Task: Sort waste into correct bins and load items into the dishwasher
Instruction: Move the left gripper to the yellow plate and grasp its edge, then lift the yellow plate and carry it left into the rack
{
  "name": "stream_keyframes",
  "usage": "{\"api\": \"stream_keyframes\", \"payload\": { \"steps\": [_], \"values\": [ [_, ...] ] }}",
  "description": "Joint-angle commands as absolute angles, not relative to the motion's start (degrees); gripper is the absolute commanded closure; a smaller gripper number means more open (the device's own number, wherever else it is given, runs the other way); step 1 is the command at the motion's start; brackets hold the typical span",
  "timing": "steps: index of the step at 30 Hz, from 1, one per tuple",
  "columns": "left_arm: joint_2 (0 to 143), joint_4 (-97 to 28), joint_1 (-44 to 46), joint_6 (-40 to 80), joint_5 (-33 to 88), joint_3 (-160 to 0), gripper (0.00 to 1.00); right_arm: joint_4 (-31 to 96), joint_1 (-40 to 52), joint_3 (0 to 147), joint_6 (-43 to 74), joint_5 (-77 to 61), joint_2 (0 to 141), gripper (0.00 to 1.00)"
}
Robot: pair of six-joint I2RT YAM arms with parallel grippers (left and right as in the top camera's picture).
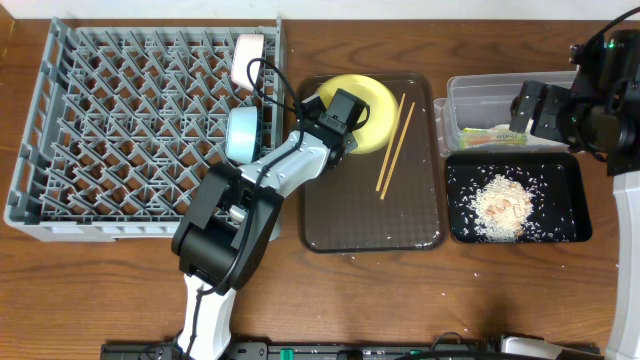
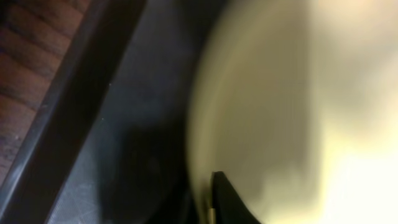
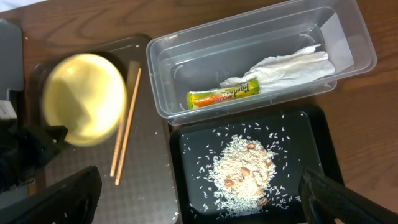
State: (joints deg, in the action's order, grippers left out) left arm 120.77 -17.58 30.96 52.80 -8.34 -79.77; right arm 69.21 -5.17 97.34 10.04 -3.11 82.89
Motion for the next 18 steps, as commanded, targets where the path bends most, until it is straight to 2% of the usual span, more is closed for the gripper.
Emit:
{"api": "stream_keyframes", "payload": {
  "steps": [1, 5, 18],
  "values": [
    [122.3, -17.9, 31.1, 52.2, -9.1, -79.9, 0.92, 69.3, -5.2, 97.3, 10.0, -2.8, 82.9, 0.01],
    [120.8, -18.7, 31.1, 50.7, -9.1, -80.0, 0.93, 69.3, -5.2, 97.3, 10.0, -2.8, 82.9, 0.01],
    [106.8, -19.4, 30.9, 29.3, -20.3, -80.0, 0.92, 69.3, -5.2, 97.3, 10.0, -2.8, 82.9, 0.01]
  ]
}}
